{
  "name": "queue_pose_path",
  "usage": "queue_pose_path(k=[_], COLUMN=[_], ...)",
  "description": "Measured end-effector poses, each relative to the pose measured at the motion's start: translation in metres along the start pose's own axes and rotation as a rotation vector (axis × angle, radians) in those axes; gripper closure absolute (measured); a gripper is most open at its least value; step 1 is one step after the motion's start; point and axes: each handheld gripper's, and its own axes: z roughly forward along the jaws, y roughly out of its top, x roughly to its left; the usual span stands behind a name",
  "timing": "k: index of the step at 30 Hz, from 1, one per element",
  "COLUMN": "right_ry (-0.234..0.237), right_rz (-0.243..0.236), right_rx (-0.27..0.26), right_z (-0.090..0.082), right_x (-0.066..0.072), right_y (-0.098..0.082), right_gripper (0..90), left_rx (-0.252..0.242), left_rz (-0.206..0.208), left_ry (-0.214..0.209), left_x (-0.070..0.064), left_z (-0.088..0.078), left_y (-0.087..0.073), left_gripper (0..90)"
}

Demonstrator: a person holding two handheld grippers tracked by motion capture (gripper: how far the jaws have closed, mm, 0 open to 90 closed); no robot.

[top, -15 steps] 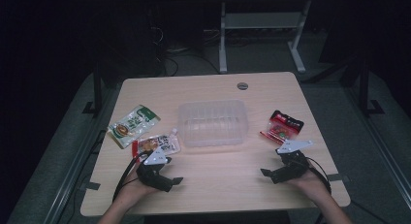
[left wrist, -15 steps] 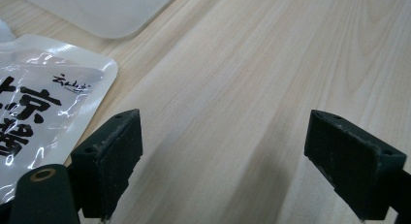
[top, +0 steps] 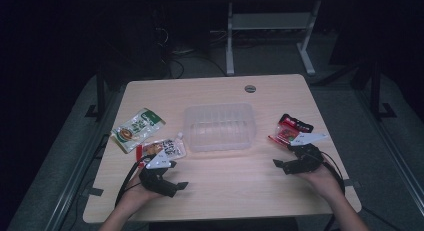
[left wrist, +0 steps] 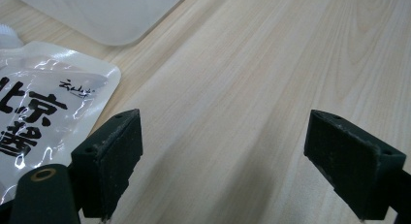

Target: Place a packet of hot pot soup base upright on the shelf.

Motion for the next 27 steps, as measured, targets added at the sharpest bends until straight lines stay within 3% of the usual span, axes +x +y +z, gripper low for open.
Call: queue_pose_path(k=[3, 10, 12, 14, 16, 18, 27], right_ry=[-0.008, -0.011, -0.016, -0.029, -0.030, -0.051, -0.091], right_rz=[0.026, 0.024, 0.028, 0.035, 0.049, 0.053, 0.106], right_rx=[0.005, 0.014, 0.016, 0.011, 0.001, 0.015, 0.010], right_z=[0.001, 0.006, 0.007, 0.010, 0.010, 0.014, 0.021], right_x=[-0.011, -0.030, -0.033, -0.043, -0.045, -0.058, -0.089], right_y=[0.009, 0.024, 0.027, 0.034, 0.035, 0.040, 0.042], right_gripper=[27.2, 46.4, 47.9, 57.1, 60.0, 69.4, 87.3], left_rx=[0.005, 0.012, 0.011, 0.015, 0.012, 0.011, 0.019], left_rz=[0.001, 0.003, -0.005, -0.005, -0.012, -0.012, -0.016], left_ry=[0.001, -0.002, -0.004, -0.006, -0.006, -0.009, -0.016], left_x=[-0.001, 0.000, 0.000, 0.000, 0.000, 0.000, 0.000], left_z=[-0.001, -0.001, -0.001, -0.001, -0.001, -0.001, -0.001], left_y=[0.001, 0.001, 0.002, 0.002, 0.002, 0.002, 0.002], left_gripper=[13.4, 13.4, 13.4, 13.5, 13.6, 13.6, 13.8])
